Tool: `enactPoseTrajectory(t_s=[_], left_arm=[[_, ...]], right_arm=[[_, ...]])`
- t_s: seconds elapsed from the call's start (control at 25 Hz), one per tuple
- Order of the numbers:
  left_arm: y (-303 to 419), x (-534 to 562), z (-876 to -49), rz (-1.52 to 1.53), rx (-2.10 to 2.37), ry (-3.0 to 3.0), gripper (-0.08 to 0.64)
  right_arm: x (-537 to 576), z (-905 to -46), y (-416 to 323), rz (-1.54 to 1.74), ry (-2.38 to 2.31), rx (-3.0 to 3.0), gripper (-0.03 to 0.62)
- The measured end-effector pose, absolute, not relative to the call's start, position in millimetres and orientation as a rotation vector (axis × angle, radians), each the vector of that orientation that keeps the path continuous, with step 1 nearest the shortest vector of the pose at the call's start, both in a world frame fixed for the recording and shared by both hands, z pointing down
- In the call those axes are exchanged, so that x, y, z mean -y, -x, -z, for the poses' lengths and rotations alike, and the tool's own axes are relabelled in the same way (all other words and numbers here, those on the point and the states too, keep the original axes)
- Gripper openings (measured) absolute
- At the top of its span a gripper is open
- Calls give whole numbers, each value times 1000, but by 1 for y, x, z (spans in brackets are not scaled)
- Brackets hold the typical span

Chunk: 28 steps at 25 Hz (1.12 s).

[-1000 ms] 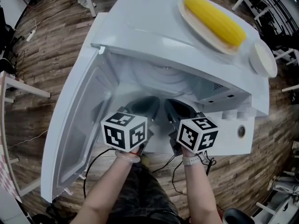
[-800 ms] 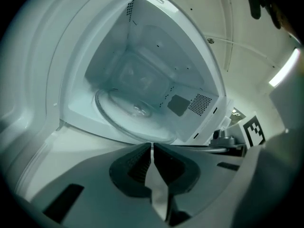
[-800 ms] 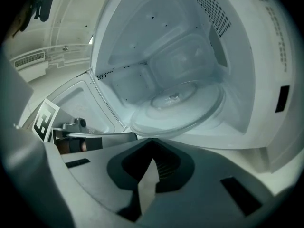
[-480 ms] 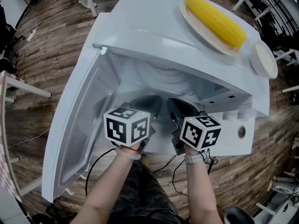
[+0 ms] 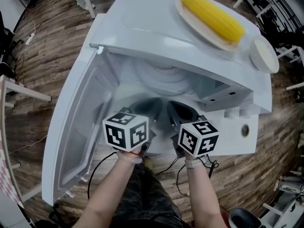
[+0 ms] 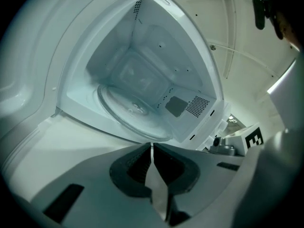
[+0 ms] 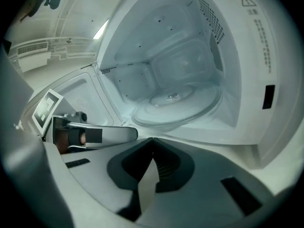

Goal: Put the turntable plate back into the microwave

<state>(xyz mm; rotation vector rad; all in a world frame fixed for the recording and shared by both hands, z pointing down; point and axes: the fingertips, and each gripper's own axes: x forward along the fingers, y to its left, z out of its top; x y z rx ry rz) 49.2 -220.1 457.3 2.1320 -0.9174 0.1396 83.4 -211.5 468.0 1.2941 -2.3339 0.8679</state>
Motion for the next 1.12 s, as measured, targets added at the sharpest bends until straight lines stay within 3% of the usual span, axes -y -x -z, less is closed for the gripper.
enactPoseTrajectory(t_s=[0.6, 1.12], left_arm=[[-27, 174, -433, -98, 1188, -2321, 23], [-20, 115, -379, -85, 1142, -2411, 15]], right_arm=[[171, -422, -74, -613, -1447, 2509, 21], [100, -366, -33, -292, -1241, 2582, 21]])
